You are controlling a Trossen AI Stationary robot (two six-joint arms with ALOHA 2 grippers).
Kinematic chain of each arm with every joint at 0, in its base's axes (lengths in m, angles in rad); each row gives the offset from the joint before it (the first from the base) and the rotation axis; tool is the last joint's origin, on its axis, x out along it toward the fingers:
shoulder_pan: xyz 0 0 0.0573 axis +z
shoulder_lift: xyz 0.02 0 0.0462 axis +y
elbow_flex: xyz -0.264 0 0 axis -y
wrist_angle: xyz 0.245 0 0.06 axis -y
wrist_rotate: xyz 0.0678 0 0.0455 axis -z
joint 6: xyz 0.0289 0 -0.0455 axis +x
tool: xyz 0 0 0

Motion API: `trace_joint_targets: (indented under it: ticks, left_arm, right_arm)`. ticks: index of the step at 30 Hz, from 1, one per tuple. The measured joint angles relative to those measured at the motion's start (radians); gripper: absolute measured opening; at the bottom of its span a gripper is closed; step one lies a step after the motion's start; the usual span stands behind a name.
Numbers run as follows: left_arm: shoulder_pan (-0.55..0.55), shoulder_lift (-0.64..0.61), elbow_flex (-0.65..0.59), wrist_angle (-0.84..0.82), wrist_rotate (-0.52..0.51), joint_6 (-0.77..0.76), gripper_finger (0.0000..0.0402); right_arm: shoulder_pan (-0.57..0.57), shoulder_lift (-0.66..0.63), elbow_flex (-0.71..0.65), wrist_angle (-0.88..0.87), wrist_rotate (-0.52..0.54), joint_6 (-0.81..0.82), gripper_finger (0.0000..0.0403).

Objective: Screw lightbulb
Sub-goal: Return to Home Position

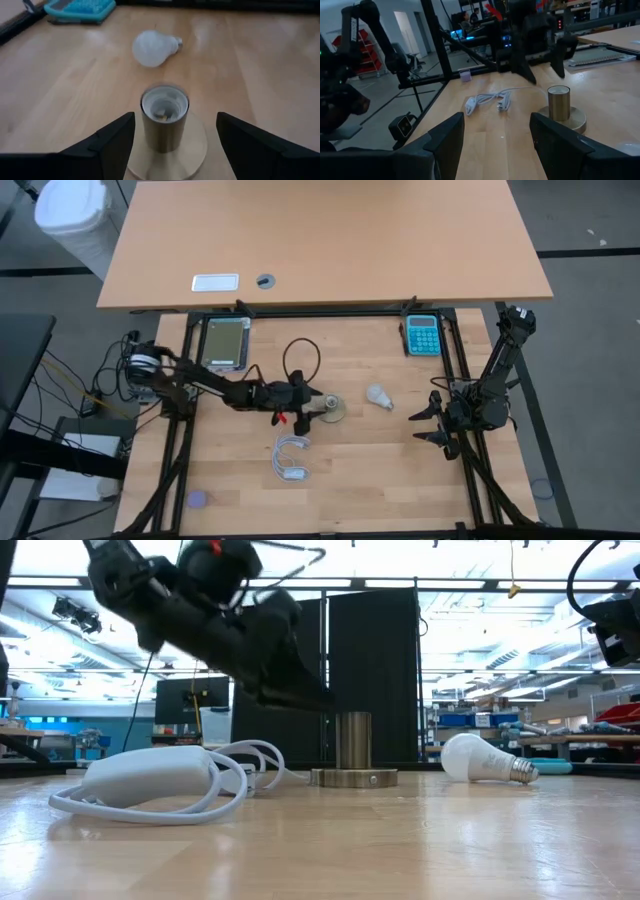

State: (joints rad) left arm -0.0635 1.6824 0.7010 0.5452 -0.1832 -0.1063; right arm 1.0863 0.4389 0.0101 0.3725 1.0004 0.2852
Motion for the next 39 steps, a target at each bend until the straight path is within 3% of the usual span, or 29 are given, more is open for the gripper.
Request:
trace_joint_targets:
  ticks: [13, 20, 29, 33, 39]
  left_arm:
    - [-0.022, -0.363, 0.000, -0.423, 0.029, -0.032, 0.0285]
    - [-0.030, -0.454, 0.001, -0.600, 0.035, -0.109, 0.0285]
    - [-0.030, -0.445, 0.001, -0.547, 0.033, -0.197, 0.0285]
    - [-0.030, -0.445, 0.001, -0.467, 0.038, -0.319, 0.0285]
    - [-0.030, -0.446, 0.001, -0.307, 0.038, -0.317, 0.0285]
  right_arm:
    - [0.000, 0.000, 0.000, 0.000, 0.000, 0.000, 0.0229]
    - [-0.003, 0.003, 0.000, -0.048, -0.001, 0.000, 0.0229]
    - [-0.003, -0.036, 0.000, -0.319, -0.003, 0.000, 0.0229]
    - [-0.003, -0.052, 0.000, -0.331, -0.006, 0.000, 0.0229]
    - [-0.003, -0.061, 0.000, -0.331, -0.007, 0.000, 0.0229]
